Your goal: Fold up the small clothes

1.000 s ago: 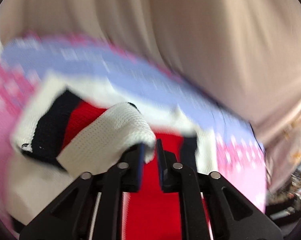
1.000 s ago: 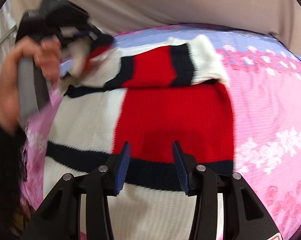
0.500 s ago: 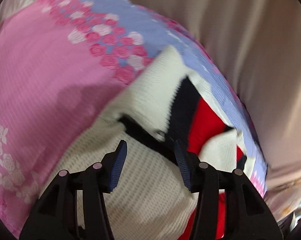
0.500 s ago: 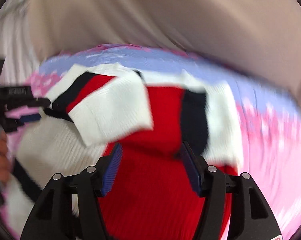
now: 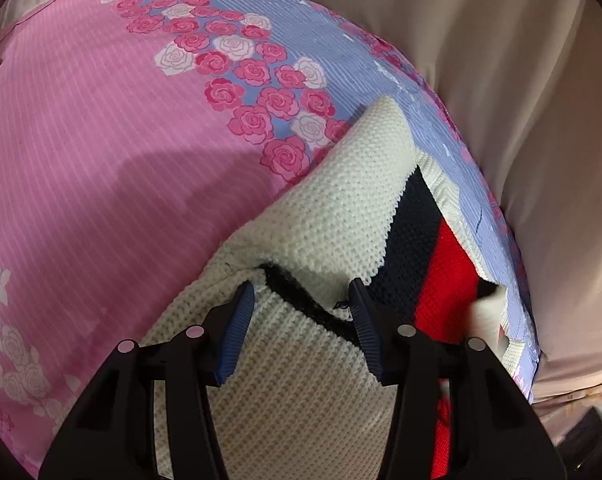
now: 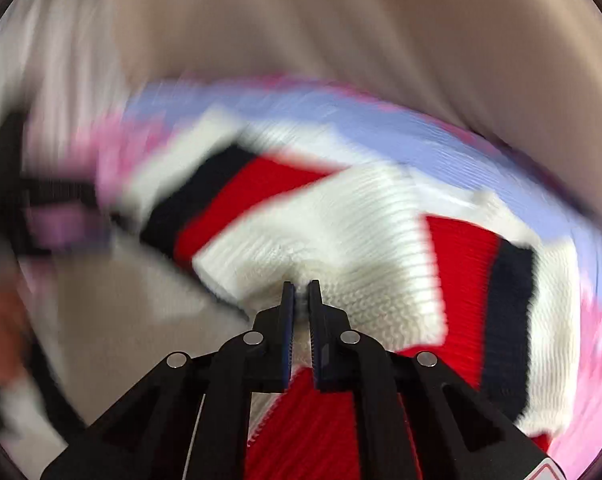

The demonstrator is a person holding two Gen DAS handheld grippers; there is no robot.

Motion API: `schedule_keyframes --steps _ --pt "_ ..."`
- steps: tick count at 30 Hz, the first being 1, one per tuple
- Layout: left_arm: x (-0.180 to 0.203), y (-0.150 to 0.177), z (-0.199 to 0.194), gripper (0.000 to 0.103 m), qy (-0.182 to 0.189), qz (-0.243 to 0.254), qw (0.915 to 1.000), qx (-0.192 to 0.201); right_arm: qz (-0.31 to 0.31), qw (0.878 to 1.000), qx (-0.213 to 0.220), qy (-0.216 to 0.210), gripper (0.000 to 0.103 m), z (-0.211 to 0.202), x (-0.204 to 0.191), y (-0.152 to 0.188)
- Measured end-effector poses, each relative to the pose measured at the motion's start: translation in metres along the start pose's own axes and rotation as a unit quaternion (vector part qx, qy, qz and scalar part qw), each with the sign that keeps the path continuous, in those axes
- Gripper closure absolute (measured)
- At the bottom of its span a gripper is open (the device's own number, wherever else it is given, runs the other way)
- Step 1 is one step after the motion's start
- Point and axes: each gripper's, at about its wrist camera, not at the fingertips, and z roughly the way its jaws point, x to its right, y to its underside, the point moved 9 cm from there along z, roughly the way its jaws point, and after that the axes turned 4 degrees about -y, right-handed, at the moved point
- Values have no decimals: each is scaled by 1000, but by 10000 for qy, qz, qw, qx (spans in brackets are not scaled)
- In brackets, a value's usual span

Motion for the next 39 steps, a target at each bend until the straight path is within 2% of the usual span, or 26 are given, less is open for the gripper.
schedule_keyframes --steps 2,4,6,7,8,9,11,14,16,17,18,19,20,21,23,25,27,28,29,31,32,33,35,36,38,39 --pt "1 0 -1 56 10 -10 10000 -13 1007 9935 517 148 98 -38 50 -16" --pt "5 2 -1 56 28 -17 10000 -26 2267 9699 829 336 98 -69 117 -9" --pt "11 5 0 55 164 -105 9997 -128 2960 9512 552 676 97 -71 171 17" --pt "15 6 2 55 251 -187 9993 -194 3035 9491 289 793 97 -64 187 29" --pt "18 7 2 55 327 -256 9989 -234 3136 9469 145 692 95 -58 194 37" --pt "21 8 4 55 359 -309 9986 -248 3390 9401 112 354 91 -53 198 43" --pt "24 6 5 55 355 -391 9984 -192 3685 9295 171 -19 85 -49 198 45" --pt "22 2 8 57 277 -539 9981 -149 3446 9383 266 -85 46 -46 184 41" --pt "21 -1 10 75 166 -549 9983 -128 3124 9497 210 -18 42 -39 171 37" --pt "21 -3 11 81 107 -497 9986 -125 2976 9546 67 53 42 -34 169 38" --pt "21 -4 11 90 78 -469 9988 -120 2828 9589 -137 166 46 -21 164 39" --pt "21 -6 9 95 55 -446 9990 -77 2747 9610 -237 198 53 -13 161 38" --pt "21 -10 5 96 41 -406 9992 -10 2687 9625 -325 197 82 -5 157 36" --pt "23 -14 -1 96 28 -339 9994 102 2703 9623 -318 36 92 -7 153 39" --pt "26 -25 -23 96 -11 -146 9989 439 2657 9635 225 -223 92 -31 144 13" --pt "29 -31 -37 96 -88 137 9974 703 2366 9685 766 -151 93 -70 140 -11" --pt "26 -27 -23 96 -381 427 9962 657 2153 9706 1073 35 93 -89 143 -20" --pt "18 -20 -5 96 -589 445 9963 445 2059 9742 899 192 93 -79 149 -14" --pt "11 -15 7 96 -720 381 9962 314 2034 9777 345 378 93 -49 156 7" --pt "5 -12 5 96 -677 287 9967 353 2185 9745 -303 413 93 -16 165 38" --pt "6 -14 -1 96 -634 322 9963 481 2240 9735 -253 391 93 -15 163 40" --pt "7 -16 -4 96 -652 373 9956 556 2271 9733 8 331 93 -28 162 34" --pt "5 -15 3 95 -689 421 9956 477 2263 9727 393 323 93 -42 161 22" --pt "3 -14 9 95 -703 399 9959 403 2222 9736 278 438 93 -34 165 25" --pt "5 -12 9 92 -719 517 9952 415 2316 9706 -336 564 93 -4 174 47" --pt "6 -11 6 90 -675 587 9952 407 2390 9695 -249 490 91 -5 173 45"
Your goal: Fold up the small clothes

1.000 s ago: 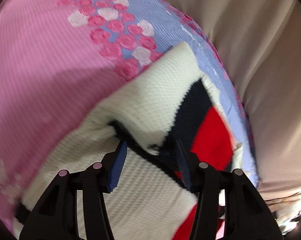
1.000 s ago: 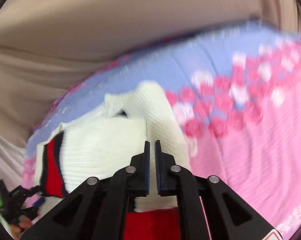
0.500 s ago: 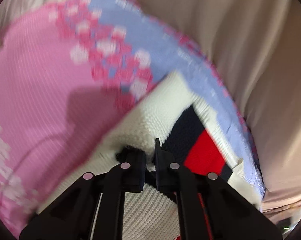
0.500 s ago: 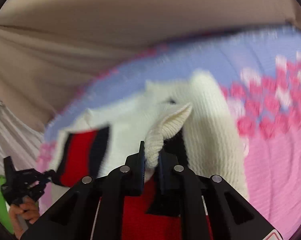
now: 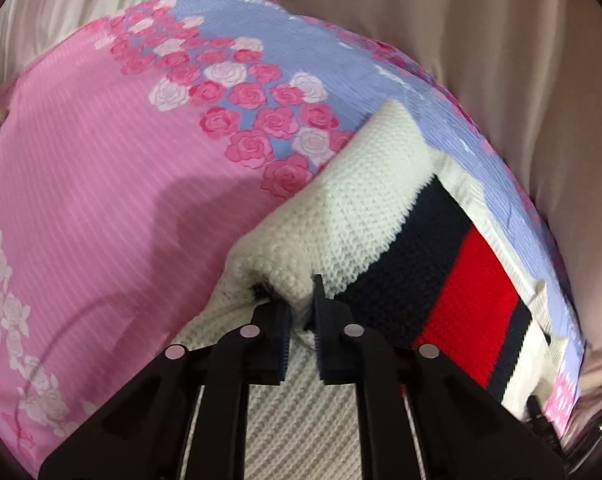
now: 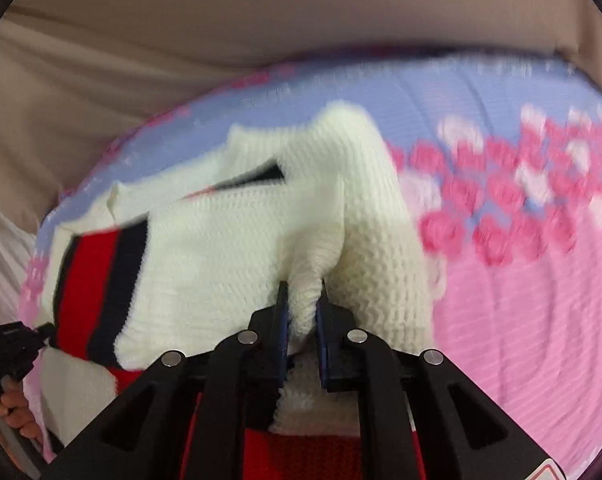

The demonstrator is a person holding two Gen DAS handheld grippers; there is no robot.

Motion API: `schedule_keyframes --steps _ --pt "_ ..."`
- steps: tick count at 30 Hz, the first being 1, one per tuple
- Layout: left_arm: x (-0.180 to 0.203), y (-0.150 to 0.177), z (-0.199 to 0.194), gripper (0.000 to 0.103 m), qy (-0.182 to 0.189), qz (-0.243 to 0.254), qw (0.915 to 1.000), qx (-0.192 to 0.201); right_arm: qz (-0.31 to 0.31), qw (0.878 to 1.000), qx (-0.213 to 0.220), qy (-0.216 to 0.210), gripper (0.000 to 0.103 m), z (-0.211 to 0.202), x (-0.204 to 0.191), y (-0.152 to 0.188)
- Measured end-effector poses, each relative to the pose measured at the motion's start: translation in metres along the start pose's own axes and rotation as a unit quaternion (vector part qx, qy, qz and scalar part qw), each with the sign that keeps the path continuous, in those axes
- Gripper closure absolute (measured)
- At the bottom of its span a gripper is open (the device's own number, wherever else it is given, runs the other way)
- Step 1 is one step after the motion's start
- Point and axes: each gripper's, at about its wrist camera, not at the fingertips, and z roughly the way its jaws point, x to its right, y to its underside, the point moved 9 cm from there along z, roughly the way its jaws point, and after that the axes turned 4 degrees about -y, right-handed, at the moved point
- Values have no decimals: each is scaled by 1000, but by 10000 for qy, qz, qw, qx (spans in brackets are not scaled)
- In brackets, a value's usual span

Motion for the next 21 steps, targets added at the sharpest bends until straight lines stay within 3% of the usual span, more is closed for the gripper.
schedule_keyframes --steps 2,3,4,6,8,10,15,17,18,21 --pt "-1 7 -14 79 228 91 9997 -78 69 9999 97 -115 87 -21 -8 -1" --pt "-4 12 -20 70 278 131 9995 -100 23 9995 261 -160 79 -41 -13 1" --pt "-10 20 -31 60 343 208 9991 -122 -40 9993 367 -110 79 -57 -14 6" --pt "-25 38 -44 51 327 394 9986 -165 -75 9995 309 -75 71 -89 -12 37" --pt "-51 64 -60 48 152 646 9975 -244 0 10000 59 -45 68 -110 -1 80" --pt "-87 95 -74 44 -83 811 9960 -370 80 9990 -430 15 67 -133 18 146" --pt "-152 171 -96 43 -186 626 9923 -1053 329 9889 -1442 -103 66 -183 55 288" --pt "-158 191 -108 39 -158 657 9917 -1092 529 9845 -1649 -274 62 -188 52 317" --pt "-158 198 -110 37 -85 616 9913 -1158 554 9856 -1553 -379 56 -193 47 324" --pt "-147 209 -112 30 163 505 9921 -1134 253 9876 -1438 -581 48 -187 26 323"
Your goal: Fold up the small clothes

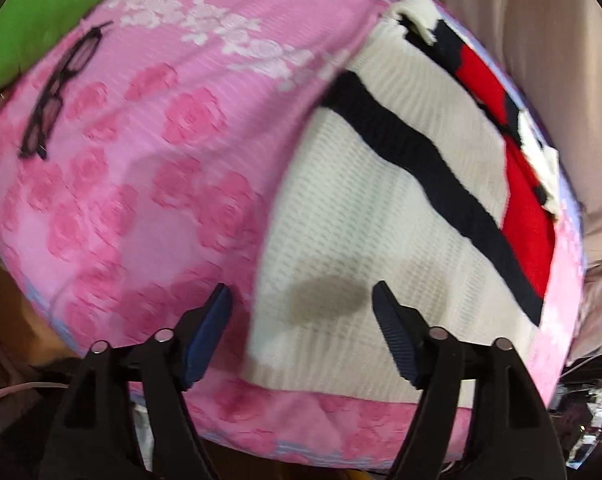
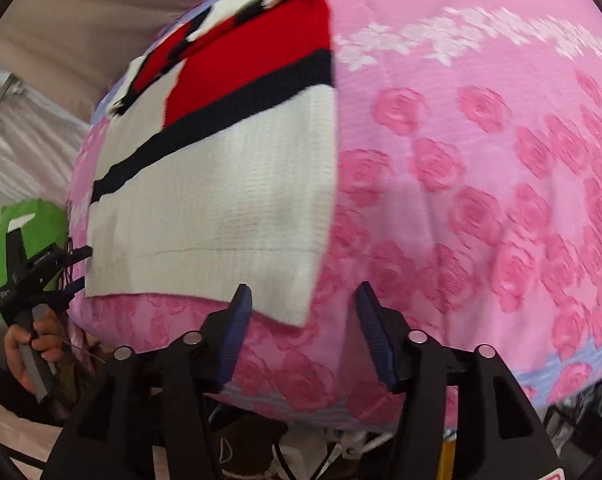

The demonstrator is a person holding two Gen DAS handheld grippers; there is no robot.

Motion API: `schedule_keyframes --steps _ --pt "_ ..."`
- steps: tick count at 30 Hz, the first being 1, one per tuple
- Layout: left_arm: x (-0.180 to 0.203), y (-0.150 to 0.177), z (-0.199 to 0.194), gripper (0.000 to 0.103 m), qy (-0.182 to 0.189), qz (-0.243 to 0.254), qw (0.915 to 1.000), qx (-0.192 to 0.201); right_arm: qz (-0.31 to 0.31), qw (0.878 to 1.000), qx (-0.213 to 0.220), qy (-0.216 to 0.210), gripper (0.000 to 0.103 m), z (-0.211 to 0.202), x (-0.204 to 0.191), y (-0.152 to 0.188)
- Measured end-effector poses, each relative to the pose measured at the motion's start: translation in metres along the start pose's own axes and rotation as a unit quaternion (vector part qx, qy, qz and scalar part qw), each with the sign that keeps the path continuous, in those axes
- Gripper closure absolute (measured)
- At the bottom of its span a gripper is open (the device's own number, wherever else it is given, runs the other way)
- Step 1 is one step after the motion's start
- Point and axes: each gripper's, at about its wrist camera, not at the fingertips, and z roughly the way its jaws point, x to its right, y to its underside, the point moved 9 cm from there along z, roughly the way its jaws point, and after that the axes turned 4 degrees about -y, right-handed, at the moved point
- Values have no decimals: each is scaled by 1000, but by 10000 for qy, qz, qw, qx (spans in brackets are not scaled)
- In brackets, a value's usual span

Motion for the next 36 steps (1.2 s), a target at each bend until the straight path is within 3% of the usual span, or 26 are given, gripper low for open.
schedule_keyframes --steps 3,5,6,7,8,10,13,17,21,23,25,28,30,32,36 --pt "6 -2 2 29 34 -93 9999 28 -293 9993 144 -199 41 13 -23 -14" --pt "6 -8 3 37 32 -261 9996 36 -479 9984 257 -179 42 20 -33 -26" --pt "4 -10 4 63 31 -379 9993 19 -500 9982 312 -116 57 22 -34 -31" --pt "7 -12 4 87 256 -525 9982 -101 -472 9985 283 -59 82 23 -33 -34" --pt "10 -12 1 97 420 -649 9969 -163 -344 9992 198 0 93 22 -26 -33" --pt "21 -13 -14 97 636 -722 9953 -60 -90 9985 547 -1 94 -6 -17 -46" --pt "46 1 -37 97 721 -256 9971 37 -260 9939 1029 299 95 -56 -6 -64" --pt "67 56 -49 97 695 251 9967 -325 -326 9913 1170 504 95 -108 16 -60" --pt "65 125 -50 97 554 689 9911 -999 -379 9932 702 844 95 -132 49 -10" --pt "56 160 -60 97 443 924 9858 -1328 -279 9955 195 889 95 -137 66 33" --pt "46 180 -74 97 353 1125 9810 -1539 -308 9948 -316 922 95 -138 75 75" --pt "42 192 -101 97 229 1543 9758 -1531 -419 9913 -972 787 95 -152 71 125" --pt "58 181 -115 97 315 1648 9762 -1376 -433 9926 -960 609 95 -169 60 128" --pt "86 150 -131 97 527 1760 9790 -878 -448 9966 -554 410 95 -185 48 101" --pt "150 57 -130 97 879 1738 9802 347 -574 9926 1067 -7 95 -208 25 -19"
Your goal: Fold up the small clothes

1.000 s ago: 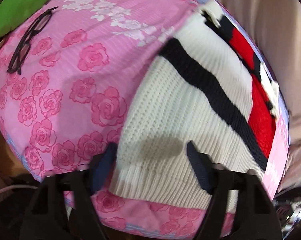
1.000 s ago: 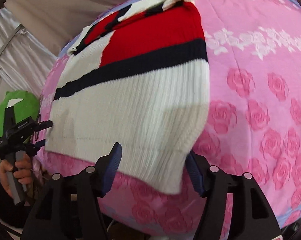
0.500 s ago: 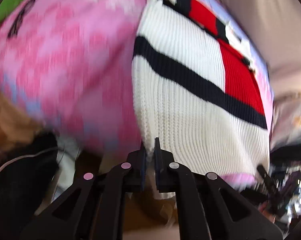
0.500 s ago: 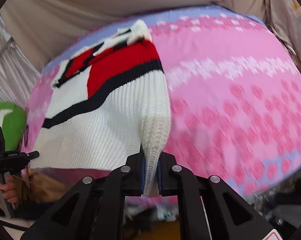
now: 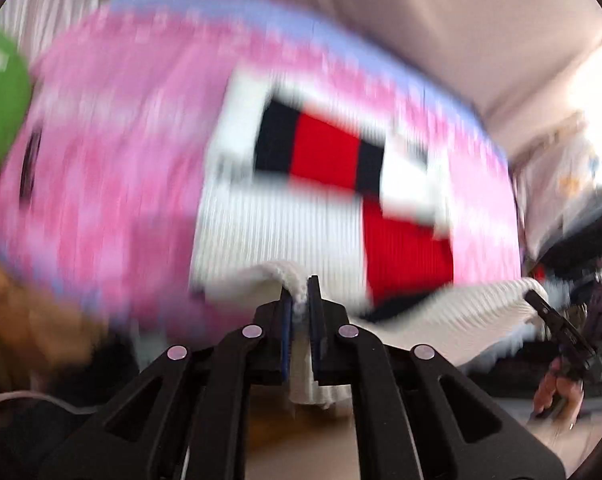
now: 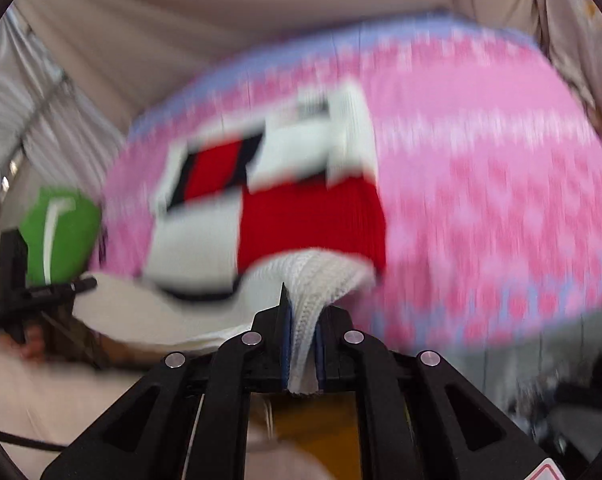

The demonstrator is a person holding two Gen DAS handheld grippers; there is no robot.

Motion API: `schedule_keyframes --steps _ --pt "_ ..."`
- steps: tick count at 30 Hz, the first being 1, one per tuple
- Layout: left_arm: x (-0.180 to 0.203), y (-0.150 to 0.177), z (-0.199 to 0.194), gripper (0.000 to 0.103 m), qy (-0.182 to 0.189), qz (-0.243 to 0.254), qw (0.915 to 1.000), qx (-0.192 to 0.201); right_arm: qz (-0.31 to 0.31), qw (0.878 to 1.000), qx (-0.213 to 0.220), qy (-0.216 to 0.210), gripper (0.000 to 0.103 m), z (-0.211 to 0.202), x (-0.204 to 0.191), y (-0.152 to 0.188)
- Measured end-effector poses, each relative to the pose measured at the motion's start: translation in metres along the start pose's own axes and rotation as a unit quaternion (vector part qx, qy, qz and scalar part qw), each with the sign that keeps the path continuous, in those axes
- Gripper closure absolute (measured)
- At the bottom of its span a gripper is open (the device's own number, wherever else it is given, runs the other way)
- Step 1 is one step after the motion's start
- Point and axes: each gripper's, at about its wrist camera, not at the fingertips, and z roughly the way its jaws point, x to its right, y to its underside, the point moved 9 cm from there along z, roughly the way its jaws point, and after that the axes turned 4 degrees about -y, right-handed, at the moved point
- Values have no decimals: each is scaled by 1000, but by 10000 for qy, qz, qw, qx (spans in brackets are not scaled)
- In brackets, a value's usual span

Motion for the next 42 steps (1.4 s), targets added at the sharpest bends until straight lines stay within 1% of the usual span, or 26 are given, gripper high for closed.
schedule_keyframes --steps 1,2,5,7,9,10,11,12,13,15,18,19,22,24,25,26,27,28,29,30,31,34,37,39,41,42 --pt "3 -25 10 97 -3 -31 9998 212 51 9994 325 -101 94 8 2 -28" --pt "1 -53 29 97 -229 -84 9989 404 136 9980 582 -208 94 24 6 -55" --pt "-10 -91 68 96 -581 -206 9967 528 470 9950 846 -263 88 75 23 -100" --pt "-21 -101 98 93 -715 -307 9957 499 707 9941 821 -101 86 110 36 -113" --pt "-36 -101 116 92 -869 -471 9944 377 765 9923 944 225 84 125 46 -118" --pt "-41 -98 121 90 -872 -540 9944 254 881 9904 1026 302 81 126 52 -117" --pt "-45 -94 118 87 -824 -595 9946 213 993 9886 1085 323 70 125 56 -115" --pt "-50 -90 114 79 -785 -633 9946 260 1092 9866 1167 340 61 120 59 -112" --pt "-52 -87 106 63 -802 -640 9939 395 1085 9860 1215 362 57 116 61 -108" --pt "-57 -82 93 46 -897 -527 9924 658 884 9873 1231 469 46 107 60 -98" --pt "-50 -84 102 40 -914 -256 9935 631 531 9917 985 631 39 116 57 -89" --pt "-45 -87 111 36 -908 -121 9943 548 450 9928 889 659 38 123 55 -88" --pt "-28 -92 139 35 -909 356 9949 264 266 9952 588 734 36 152 51 -97" --pt "-24 -96 158 36 -1063 531 9928 168 185 9957 402 816 36 172 50 -104" --pt "-24 -99 164 47 -1072 536 9927 143 161 9956 356 854 36 179 50 -107" --pt "-25 -101 168 57 -1046 485 9933 122 134 9952 298 926 36 187 51 -110" --pt "-26 -104 171 86 -973 392 9945 63 116 9949 252 973 36 192 53 -112" --pt "-27 -106 171 97 -844 265 9961 13 111 9945 192 1020 39 198 55 -114" --pt "-28 -109 166 97 -745 129 9971 75 127 9945 129 1031 58 203 57 -114" --pt "-28 -113 158 97 -669 26 9976 190 153 9943 8 1056 85 207 60 -114" --pt "-27 -117 143 97 -553 -28 9980 318 186 9944 -13 1043 91 205 60 -115" --pt "-21 -129 94 97 -218 -153 9973 687 302 9959 556 650 95 160 42 -135" --pt "-25 -159 65 97 -240 -300 9939 1029 346 9902 1291 393 95 99 21 -167" --pt "-29 -186 70 97 -325 -365 9929 1087 325 9854 1640 335 95 80 16 -194" --pt "-34 -201 93 97 -555 -369 9930 971 363 9847 1678 289 95 88 22 -216" --pt "-36 -205 111 96 -669 -338 9938 818 342 9864 1556 416 95 105 30 -224"
